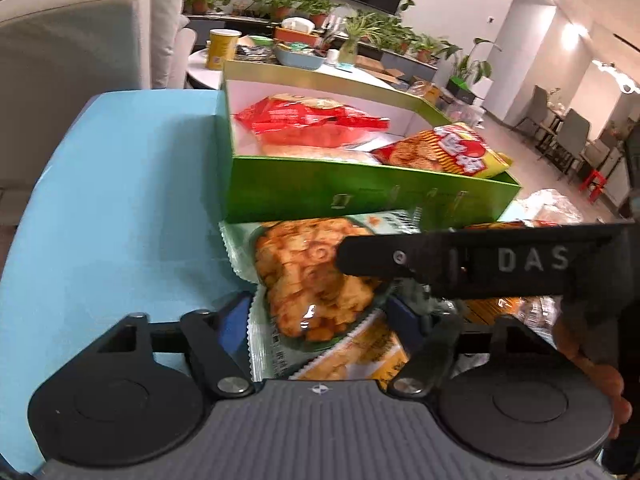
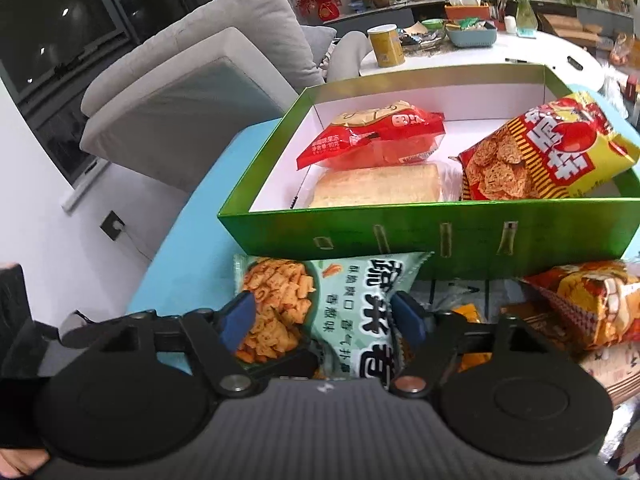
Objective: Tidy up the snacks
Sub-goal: 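Grasp the green cracker bag with the right tool and lift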
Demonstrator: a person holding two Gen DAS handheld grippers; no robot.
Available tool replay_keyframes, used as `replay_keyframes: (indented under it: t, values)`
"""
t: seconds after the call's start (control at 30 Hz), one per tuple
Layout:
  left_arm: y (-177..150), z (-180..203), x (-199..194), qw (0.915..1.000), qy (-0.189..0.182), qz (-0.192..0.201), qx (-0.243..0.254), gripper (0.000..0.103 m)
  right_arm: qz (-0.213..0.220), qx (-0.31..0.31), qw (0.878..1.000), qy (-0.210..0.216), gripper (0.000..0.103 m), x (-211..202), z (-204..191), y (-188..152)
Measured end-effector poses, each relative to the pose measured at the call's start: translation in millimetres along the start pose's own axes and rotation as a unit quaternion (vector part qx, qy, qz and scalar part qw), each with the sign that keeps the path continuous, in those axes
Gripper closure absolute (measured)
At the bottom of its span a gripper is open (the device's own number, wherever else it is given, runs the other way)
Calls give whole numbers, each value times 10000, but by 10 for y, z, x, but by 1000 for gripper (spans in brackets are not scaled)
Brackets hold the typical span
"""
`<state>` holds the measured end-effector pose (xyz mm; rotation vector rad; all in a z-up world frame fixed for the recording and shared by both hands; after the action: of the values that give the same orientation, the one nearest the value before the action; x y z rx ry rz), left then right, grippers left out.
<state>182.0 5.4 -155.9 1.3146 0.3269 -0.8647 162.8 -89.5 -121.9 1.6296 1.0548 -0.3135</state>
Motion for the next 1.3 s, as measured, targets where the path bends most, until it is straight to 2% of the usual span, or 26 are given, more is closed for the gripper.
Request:
replay_keyframes:
  t: [0.07, 0.17, 0.27, 0.4, 0.53, 0.67, 0.73, 0.8, 0.87, 1.0, 1.3]
  values:
    - [-8, 32, -32, 9999, 55, -8, 135, 37, 26, 57, 10000, 42, 40, -30, 7, 5]
    - [-21, 24, -117, 9997, 164, -1, 194, 37, 12, 60, 9999, 134, 40, -43, -43, -10]
    - [-75, -61, -213, 9997, 220, 6, 137, 37, -46, 74, 9995, 301, 40, -41, -125, -48]
    - [-139, -248, -307, 9992, 363, 40, -159, 31, -120, 215, 9986, 476, 40, -30, -182, -72]
    - [-141, -292, -328, 9990, 363, 61, -244, 29, -136, 309, 9986, 404, 35, -16, -186, -53]
    - [-122, -241, -265, 9995, 286, 29, -153, 28, -409, 377, 9982, 205, 32, 107, -150, -107]
    - [-127, -202, -224, 9997, 240, 17, -71, 28, -387, 340, 9985, 179, 30, 130, -154, -105]
    - [-127, -167, -189, 9999, 147, -7, -39, 32, -398, 325, 9984, 245, 30, 148, -178, -100]
    - [-109, -163, -186, 9998, 182, 17, -10, 35, -439, 248, 9982, 328, 38, 162, -231, -101]
    - [-30, -136, -339, 9996, 140, 242, -11, 36, -255, 84, 9993, 262, 43, 63, -279, -65]
    - [244, 227, -752, 9961, 79, 804, 366, 36, 455, 10, 9984, 345, 43, -461, -348, 153]
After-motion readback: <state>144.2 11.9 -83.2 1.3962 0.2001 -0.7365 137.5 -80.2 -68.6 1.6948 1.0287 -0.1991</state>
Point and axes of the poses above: each gripper's, at about its wrist camera, not at the fingertips, and x roughly the way its jaws point, z to its right, y to its top, the point moved 9 cm from there along x, roughly the way its jaws point
